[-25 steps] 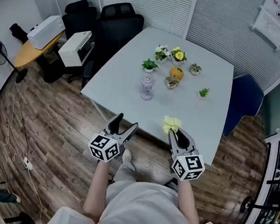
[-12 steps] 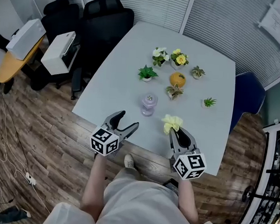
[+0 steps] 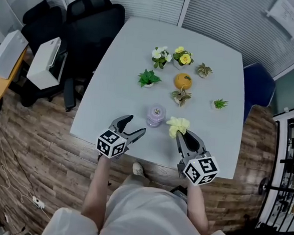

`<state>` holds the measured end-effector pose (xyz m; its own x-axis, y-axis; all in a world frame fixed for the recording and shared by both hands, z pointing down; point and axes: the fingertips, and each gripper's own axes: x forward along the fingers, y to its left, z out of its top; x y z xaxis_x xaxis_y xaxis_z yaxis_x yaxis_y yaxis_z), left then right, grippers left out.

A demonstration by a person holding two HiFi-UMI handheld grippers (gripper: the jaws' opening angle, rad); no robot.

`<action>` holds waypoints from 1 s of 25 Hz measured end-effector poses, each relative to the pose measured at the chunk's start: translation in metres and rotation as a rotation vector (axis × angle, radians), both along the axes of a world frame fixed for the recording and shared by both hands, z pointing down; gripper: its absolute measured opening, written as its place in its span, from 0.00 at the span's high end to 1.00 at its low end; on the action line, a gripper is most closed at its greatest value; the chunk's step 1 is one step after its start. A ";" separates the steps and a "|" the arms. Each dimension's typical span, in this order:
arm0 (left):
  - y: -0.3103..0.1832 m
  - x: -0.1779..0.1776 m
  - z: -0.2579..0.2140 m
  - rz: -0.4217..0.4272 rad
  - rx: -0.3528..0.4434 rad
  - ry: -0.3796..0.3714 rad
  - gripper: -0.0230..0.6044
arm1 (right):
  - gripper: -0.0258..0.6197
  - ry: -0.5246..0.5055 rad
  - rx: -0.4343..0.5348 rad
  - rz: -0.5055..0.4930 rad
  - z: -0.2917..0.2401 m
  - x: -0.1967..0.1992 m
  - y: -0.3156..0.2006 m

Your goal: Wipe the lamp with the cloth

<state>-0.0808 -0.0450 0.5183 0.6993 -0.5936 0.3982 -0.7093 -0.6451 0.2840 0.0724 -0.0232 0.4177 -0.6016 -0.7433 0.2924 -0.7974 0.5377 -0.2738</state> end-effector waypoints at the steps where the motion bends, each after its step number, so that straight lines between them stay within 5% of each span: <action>1: -0.003 0.000 0.005 0.015 -0.009 -0.004 0.45 | 0.85 0.000 -0.001 0.003 0.000 -0.002 -0.001; 25: -0.022 0.030 0.088 0.340 -0.045 -0.247 0.45 | 0.86 -0.036 0.011 -0.017 -0.002 -0.008 -0.033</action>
<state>-0.0504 -0.0672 0.6064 0.7327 -0.3240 0.5985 -0.5086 -0.8450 0.1651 0.0644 -0.0567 0.4154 -0.6239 -0.7360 0.2628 -0.7781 0.5539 -0.2962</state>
